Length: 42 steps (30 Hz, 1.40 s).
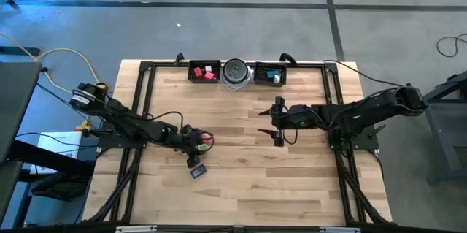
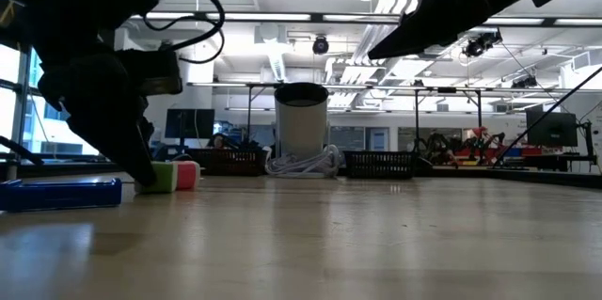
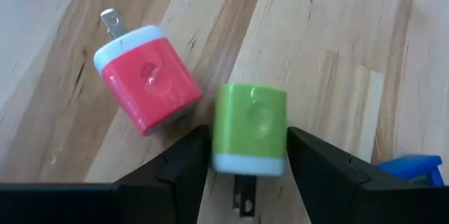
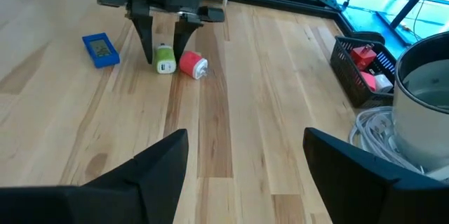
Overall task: Pick & Place Office items
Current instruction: Put the green charger adapter into the left black basket
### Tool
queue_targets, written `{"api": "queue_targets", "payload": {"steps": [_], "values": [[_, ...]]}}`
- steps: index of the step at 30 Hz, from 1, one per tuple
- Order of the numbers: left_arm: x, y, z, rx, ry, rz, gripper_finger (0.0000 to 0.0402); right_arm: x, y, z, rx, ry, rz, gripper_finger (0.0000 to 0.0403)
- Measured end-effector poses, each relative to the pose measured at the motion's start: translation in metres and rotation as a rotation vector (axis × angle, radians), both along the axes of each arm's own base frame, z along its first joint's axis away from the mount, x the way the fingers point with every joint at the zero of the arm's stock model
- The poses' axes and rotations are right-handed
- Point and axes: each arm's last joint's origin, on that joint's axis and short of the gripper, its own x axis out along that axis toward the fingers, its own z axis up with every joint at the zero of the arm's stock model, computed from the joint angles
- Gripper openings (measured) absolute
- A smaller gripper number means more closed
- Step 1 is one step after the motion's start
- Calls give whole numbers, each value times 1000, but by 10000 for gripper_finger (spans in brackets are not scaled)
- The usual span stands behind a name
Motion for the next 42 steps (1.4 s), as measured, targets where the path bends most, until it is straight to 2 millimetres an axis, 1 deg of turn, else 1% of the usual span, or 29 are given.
{"api": "queue_targets", "payload": {"steps": [3, 7, 15, 19, 24, 27, 31, 35, 37, 40, 42], "values": [[0, 0, 1, 7, 0, -10, 174, 0, 0, 0, 13, 3, -6, 270], [-1, 1, 3, 13, -6, -18, 130, 0, 0, -1, 18, 8, -6, 270], [-3, -1, 4, 17, -3, -38, 130, -1, 0, -1, 20, 11, -7, 270], [-4, -3, 9, 20, -14, -55, 130, -1, 0, -1, 20, 11, -7, 270], [-7, -4, 29, 25, -111, -89, 130, 0, 0, 0, 21, 2, -8, 270], [-13, -4, 50, 45, -215, -111, 130, 0, 0, 1, 22, -15, -8, 270], [-25, -1, 80, 122, -361, -121, 130, 2, 0, 5, 27, -55, -3, 270], [-36, 1, 104, 243, -483, -119, 130, 5, 2, 12, 74, -132, 54, 270], [-40, 2, 110, 321, -507, -112, 130, 6, 3, 17, 112, -191, 84, 270], [-37, 2, 119, 438, -525, -110, 130, 8, 3, 24, 157, -263, 110, 270], [-32, 1, 125, 519, -519, -106, 130, 10, 1, 26, 185, -301, 98, 270]]}}
